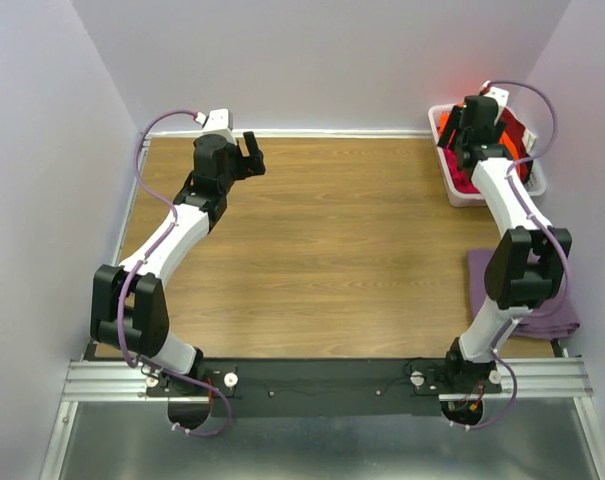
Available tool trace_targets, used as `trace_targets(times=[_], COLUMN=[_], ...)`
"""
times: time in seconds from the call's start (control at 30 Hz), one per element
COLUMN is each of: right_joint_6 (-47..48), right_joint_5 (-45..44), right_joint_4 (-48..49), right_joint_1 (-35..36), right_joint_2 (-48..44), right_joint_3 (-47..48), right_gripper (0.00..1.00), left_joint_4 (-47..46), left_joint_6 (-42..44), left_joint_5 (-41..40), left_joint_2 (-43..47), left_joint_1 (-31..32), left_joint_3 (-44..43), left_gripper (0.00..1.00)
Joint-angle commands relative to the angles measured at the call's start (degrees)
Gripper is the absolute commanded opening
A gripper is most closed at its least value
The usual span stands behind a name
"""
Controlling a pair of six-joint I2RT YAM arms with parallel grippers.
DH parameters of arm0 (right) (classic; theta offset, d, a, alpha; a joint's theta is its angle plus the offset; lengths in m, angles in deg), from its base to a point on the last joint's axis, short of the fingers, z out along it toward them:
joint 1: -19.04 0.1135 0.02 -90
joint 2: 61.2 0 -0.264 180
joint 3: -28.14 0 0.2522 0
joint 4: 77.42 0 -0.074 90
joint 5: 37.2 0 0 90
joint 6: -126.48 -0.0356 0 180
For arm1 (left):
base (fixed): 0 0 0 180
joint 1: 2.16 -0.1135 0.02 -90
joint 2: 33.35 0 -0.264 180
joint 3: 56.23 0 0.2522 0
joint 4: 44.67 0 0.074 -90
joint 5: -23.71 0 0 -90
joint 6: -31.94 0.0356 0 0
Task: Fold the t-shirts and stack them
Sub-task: Grab crumpled tshirt from bin with the left arm
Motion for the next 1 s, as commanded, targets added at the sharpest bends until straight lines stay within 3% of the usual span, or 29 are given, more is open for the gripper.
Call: trace_targets(times=[0.0, 0.27, 0.4, 0.43, 0.47, 0.5, 0.63, 0.97], right_joint_6=[-2.89, 0.10, -0.87, -1.39, -1.74, -2.36, -4.64, -4.39], right_joint_5=[0.64, -1.92, 0.19, 0.46, 0.46, 0.55, 2.30, 12.31], right_joint_4=[-5.40, -6.10, -6.45, -6.45, -6.80, -7.06, -9.08, -9.70], right_joint_1=[-4.99, -8.06, -9.38, -9.56, -9.65, -9.74, -9.65, -7.19], right_joint_2=[4.59, 15.73, 19.44, 19.88, 20.23, 20.59, 18.66, 1.10], right_joint_3=[6.70, 14.79, 17.51, 17.78, 18.31, 18.49, 18.57, 14.97], right_gripper=[0.83, 0.83, 0.73, 0.59, 0.51, 0.32, 0.01, 0.01], left_joint_4=[0.93, 1.01, 1.10, 1.28, 1.28, 1.28, 1.72, 1.54], left_joint_6=[0.48, 0.04, 0.56, 0.65, 0.65, 0.74, 0.56, -1.19], left_joint_5=[-1.51, -0.99, -1.42, -1.60, -1.60, -1.77, -1.78, 0.33], left_joint_2=[-0.29, -2.23, -2.84, -2.93, -3.02, -3.02, -3.28, -2.49], left_joint_1=[0.57, 0.66, 0.66, 0.66, 0.66, 0.66, 0.66, 0.84], left_joint_3=[-1.96, -2.14, -2.14, -2.23, -2.32, -2.32, -2.58, -2.93], left_gripper=[0.97, 0.97, 0.97, 0.97, 0.97, 0.97, 0.97, 0.96])
